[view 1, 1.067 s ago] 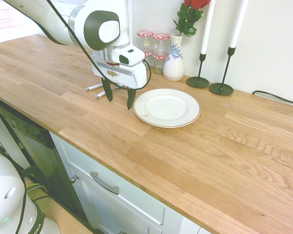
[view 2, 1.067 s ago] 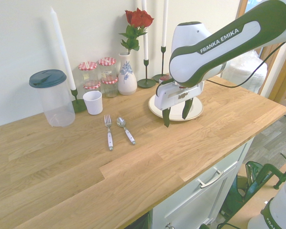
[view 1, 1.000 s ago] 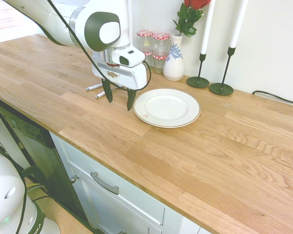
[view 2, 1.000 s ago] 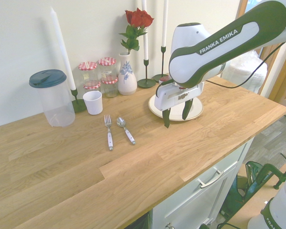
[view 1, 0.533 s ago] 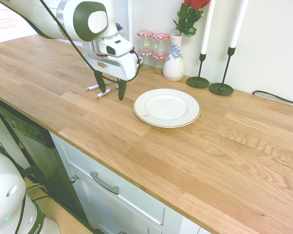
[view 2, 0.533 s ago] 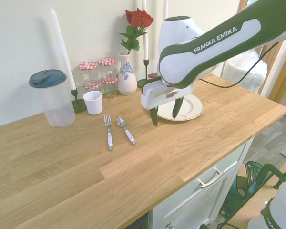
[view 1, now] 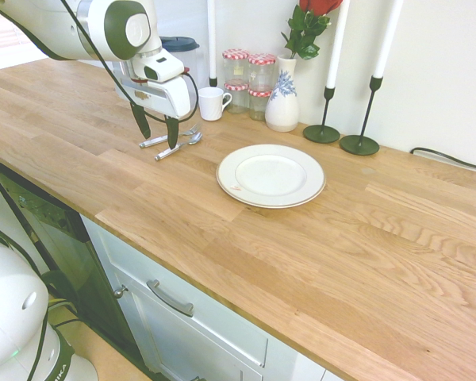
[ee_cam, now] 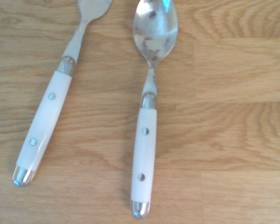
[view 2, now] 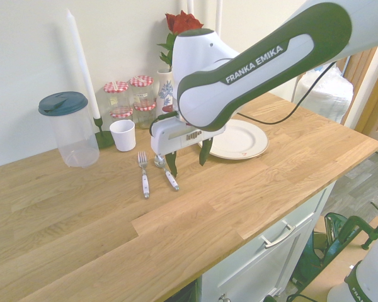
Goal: Put the spoon into the plate
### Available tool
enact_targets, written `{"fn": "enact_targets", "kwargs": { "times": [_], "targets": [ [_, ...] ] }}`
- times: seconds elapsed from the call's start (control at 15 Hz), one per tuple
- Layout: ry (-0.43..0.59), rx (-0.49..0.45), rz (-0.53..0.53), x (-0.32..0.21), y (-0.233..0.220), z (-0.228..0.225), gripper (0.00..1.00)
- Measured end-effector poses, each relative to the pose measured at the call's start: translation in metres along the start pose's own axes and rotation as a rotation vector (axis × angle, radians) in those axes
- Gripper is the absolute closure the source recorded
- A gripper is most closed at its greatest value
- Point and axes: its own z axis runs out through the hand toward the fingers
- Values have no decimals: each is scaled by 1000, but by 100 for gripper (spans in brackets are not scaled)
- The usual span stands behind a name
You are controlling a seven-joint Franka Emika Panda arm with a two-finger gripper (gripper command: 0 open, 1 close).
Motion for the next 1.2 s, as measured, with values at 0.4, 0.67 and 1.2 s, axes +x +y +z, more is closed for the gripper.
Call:
{"fn": "enact_targets", "kwargs": {
  "times": [0.4, 0.67, 1.2],
  "targets": [
    [-31, -21, 3, -2, -23, 26, 100],
    [-32, -35, 8, -2, -30, 35, 100],
    [-44, -45, 26, 0, -31, 48, 100]
  ]
}}
